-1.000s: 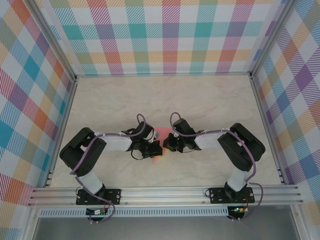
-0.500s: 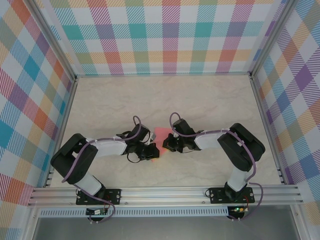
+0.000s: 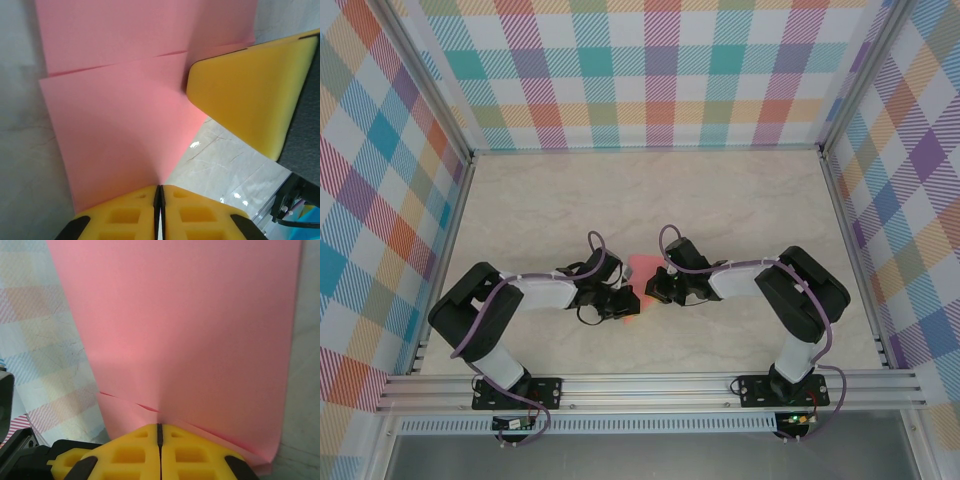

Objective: Fold a paper plane with a square sheet of paper (pick it up from the middle)
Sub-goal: Third fold the triangle at the center of the table.

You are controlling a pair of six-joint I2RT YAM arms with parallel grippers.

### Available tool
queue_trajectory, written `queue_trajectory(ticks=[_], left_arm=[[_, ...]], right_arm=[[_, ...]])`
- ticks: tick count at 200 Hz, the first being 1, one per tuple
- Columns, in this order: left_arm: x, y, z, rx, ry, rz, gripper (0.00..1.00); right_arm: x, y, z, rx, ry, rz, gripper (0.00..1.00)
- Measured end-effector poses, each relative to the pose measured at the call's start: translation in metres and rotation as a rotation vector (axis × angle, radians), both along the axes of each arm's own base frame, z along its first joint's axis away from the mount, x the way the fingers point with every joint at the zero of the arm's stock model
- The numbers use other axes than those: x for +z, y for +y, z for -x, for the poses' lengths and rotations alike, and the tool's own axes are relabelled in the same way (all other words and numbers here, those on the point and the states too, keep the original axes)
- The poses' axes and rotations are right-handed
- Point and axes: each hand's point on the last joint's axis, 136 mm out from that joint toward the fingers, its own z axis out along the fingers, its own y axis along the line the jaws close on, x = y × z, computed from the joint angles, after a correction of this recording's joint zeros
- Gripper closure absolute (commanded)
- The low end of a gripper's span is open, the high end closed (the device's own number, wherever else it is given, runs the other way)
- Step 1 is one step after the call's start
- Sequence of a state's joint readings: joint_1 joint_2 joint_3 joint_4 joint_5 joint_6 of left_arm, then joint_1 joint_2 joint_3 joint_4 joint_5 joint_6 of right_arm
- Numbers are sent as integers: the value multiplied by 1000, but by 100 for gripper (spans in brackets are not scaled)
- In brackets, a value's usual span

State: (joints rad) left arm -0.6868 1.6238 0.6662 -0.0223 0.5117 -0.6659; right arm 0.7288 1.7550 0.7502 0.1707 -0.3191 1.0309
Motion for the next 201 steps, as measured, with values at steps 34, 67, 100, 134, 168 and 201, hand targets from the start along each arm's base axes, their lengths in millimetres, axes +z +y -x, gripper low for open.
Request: queue_trajectory(ticks=[34,67,100,134,168,201], left_arm=[[0,4,1,9,-17,2,89],[0,13,8,20,-17,-23,89],[0,18,12,25,-4,-42,89],[0,21,15,24,-1,-51,89],[0,31,23,21,13,-86,89],[-1,42,33,9,30,-130,89]], right_arm=[[0,0,0,0,0,0,94],[0,0,0,0,2,2,94],[0,0,0,-1,2,5,94],[0,0,0,-1,1,6,94],[0,0,0,0,3,7,95],[0,0,0,-1,4,9,95]])
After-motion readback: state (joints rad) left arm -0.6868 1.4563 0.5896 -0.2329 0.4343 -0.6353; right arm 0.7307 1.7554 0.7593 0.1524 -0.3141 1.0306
